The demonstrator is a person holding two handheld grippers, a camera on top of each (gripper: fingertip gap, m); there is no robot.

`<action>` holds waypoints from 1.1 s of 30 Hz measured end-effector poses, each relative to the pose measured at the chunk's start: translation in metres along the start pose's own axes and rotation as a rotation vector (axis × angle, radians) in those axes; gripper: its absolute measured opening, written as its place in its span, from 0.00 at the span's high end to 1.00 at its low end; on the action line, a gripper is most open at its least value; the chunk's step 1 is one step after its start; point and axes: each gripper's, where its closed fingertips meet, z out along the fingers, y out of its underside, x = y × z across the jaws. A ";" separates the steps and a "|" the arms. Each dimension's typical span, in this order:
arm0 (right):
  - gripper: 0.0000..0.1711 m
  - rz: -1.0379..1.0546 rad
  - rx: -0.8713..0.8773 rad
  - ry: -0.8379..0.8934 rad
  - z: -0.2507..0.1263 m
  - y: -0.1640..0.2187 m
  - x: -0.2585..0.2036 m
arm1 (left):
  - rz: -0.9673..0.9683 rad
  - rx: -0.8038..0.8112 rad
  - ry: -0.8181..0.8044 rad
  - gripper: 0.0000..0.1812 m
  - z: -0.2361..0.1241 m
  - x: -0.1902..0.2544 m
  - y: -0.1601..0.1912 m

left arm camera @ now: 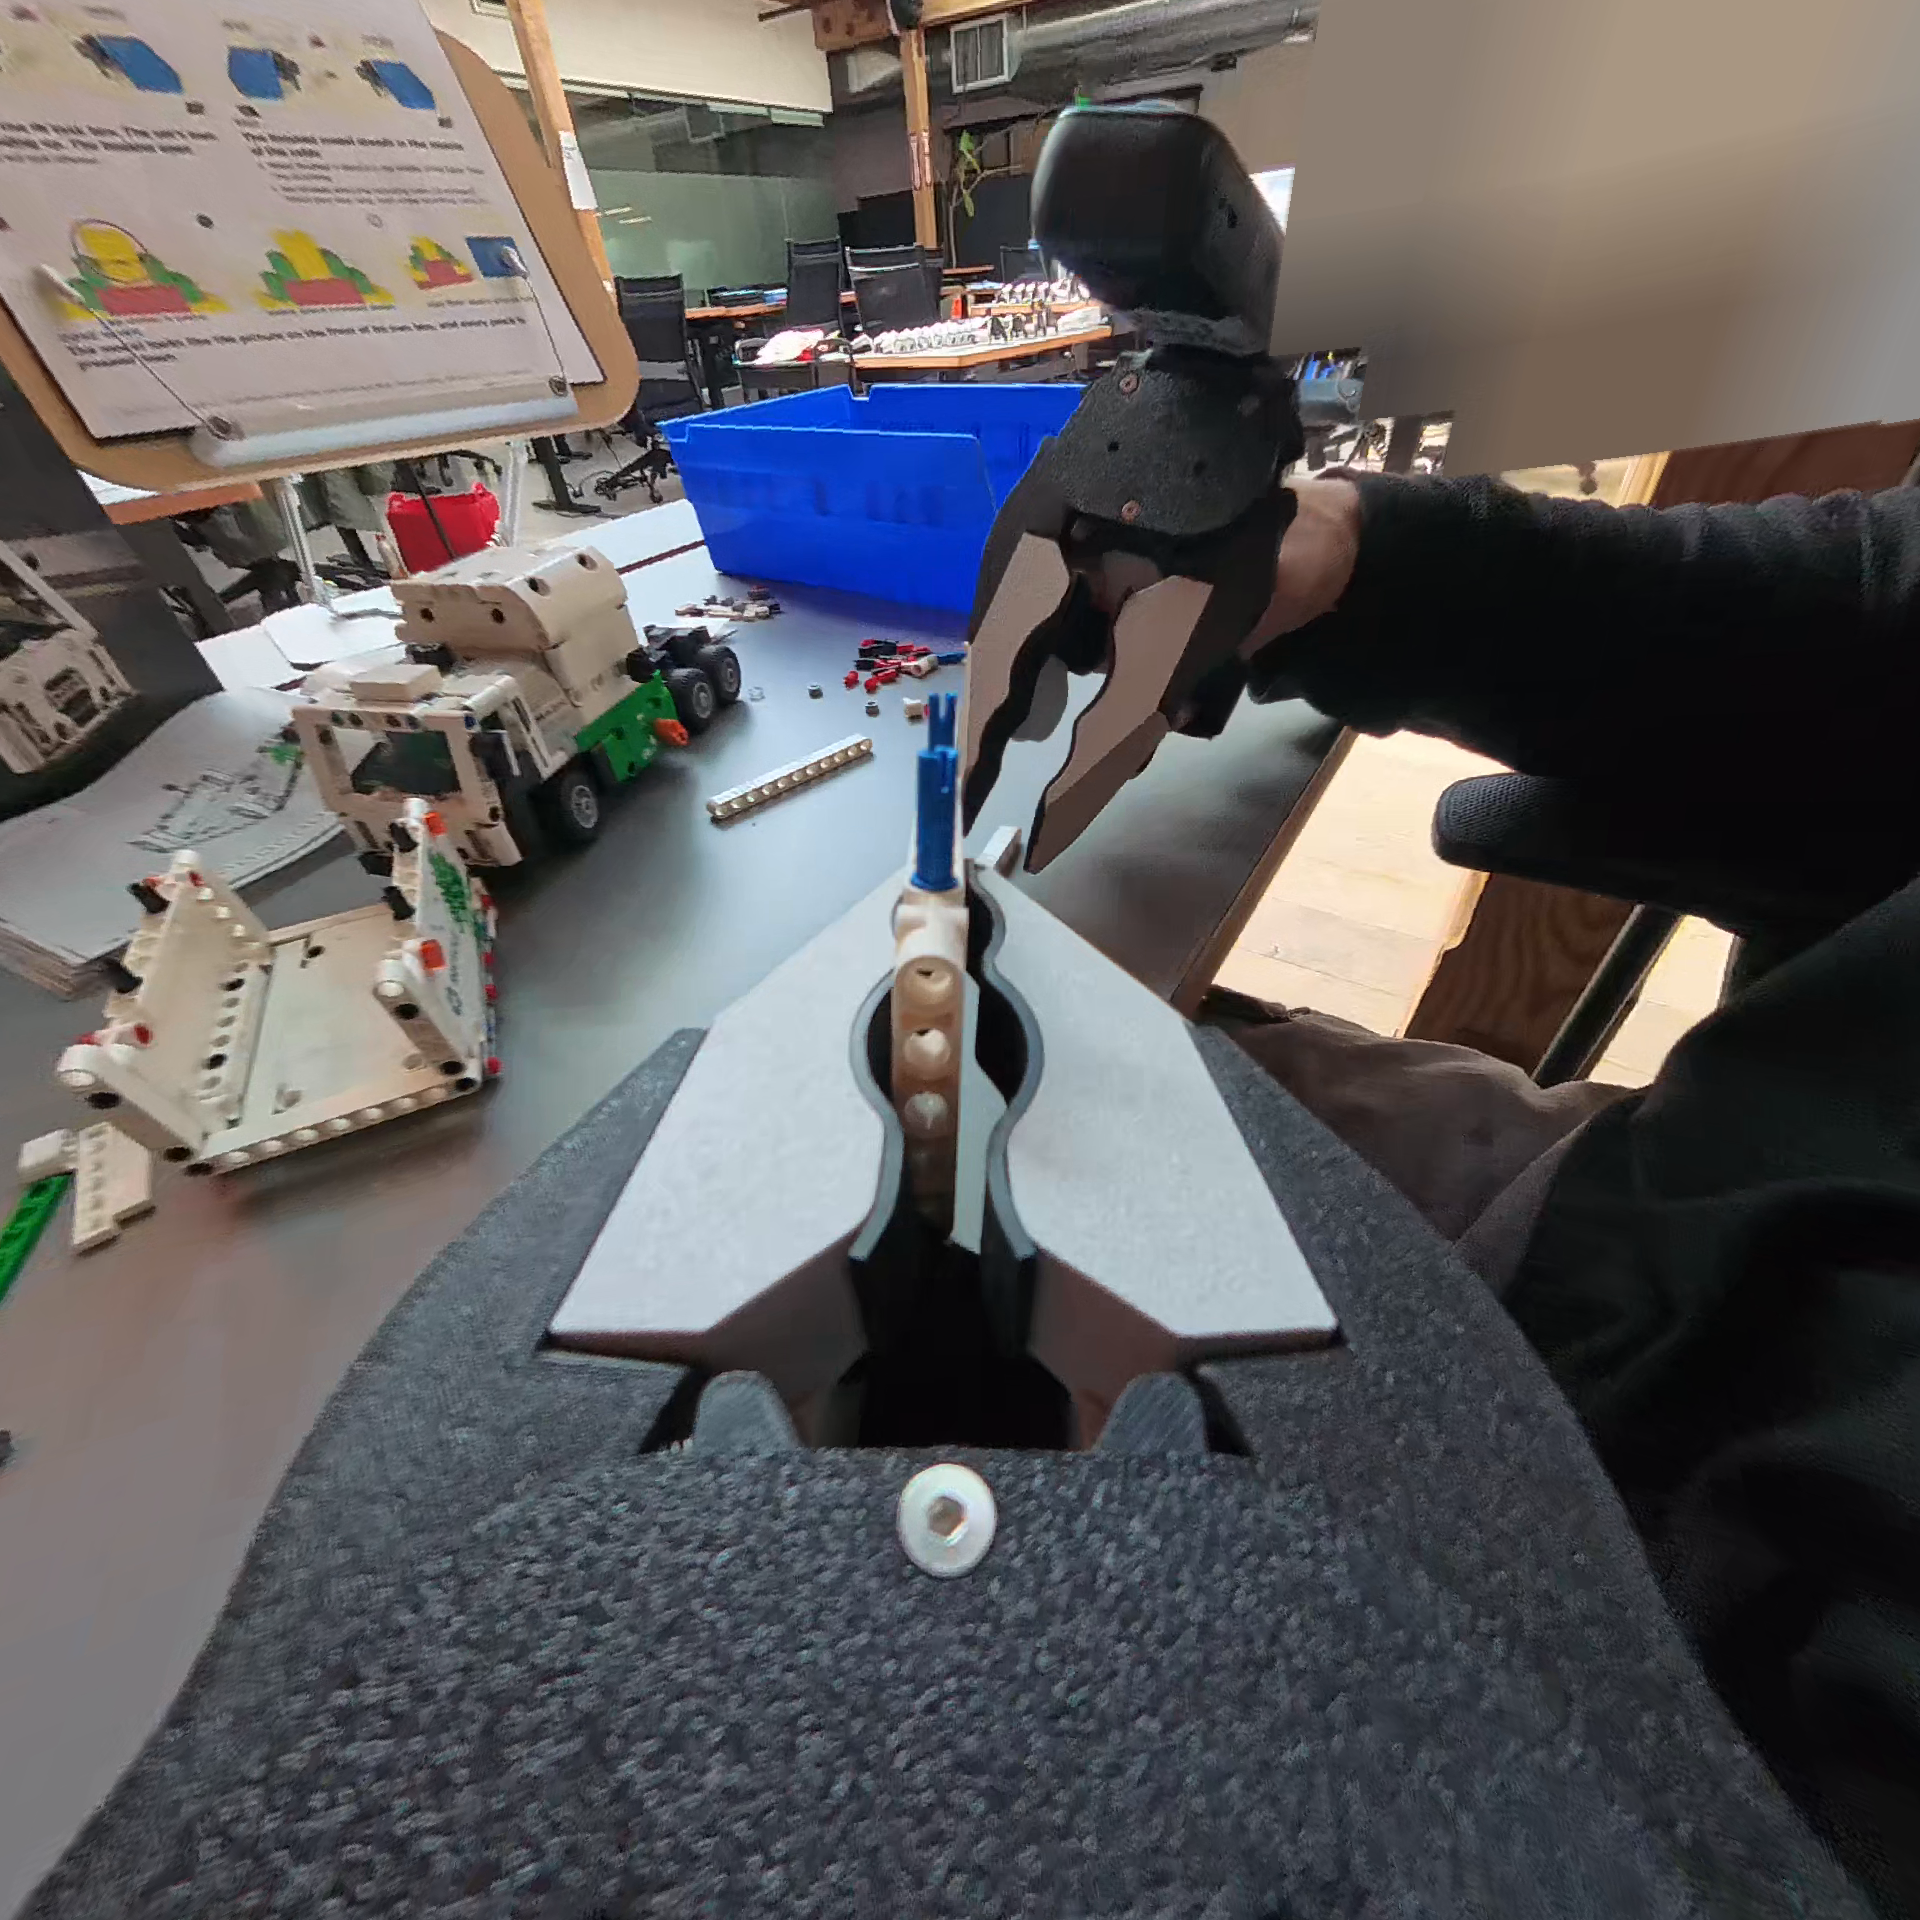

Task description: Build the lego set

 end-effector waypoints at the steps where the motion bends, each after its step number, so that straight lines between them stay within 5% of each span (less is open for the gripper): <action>1: 0.85 -0.007 -0.005 -0.022 0.004 0.001 0.002 | 0.014 -0.001 -0.002 1.00 -0.001 -0.001 -0.001; 7: 0.96 -0.092 -0.092 -0.086 0.018 0.003 0.005 | 0.006 -0.038 0.036 1.00 0.005 0.003 0.012; 16: 0.97 -0.746 0.130 0.641 -0.020 -0.079 -0.005 | -0.295 -0.109 0.109 1.00 0.014 0.007 0.031; 23: 0.96 -0.744 0.265 0.635 -0.010 -0.120 -0.042 | -0.307 -0.188 0.146 1.00 0.021 0.017 0.046; 33: 0.96 -0.793 0.254 0.622 -0.002 -0.116 -0.056 | -0.298 -0.202 0.193 1.00 0.022 0.032 0.045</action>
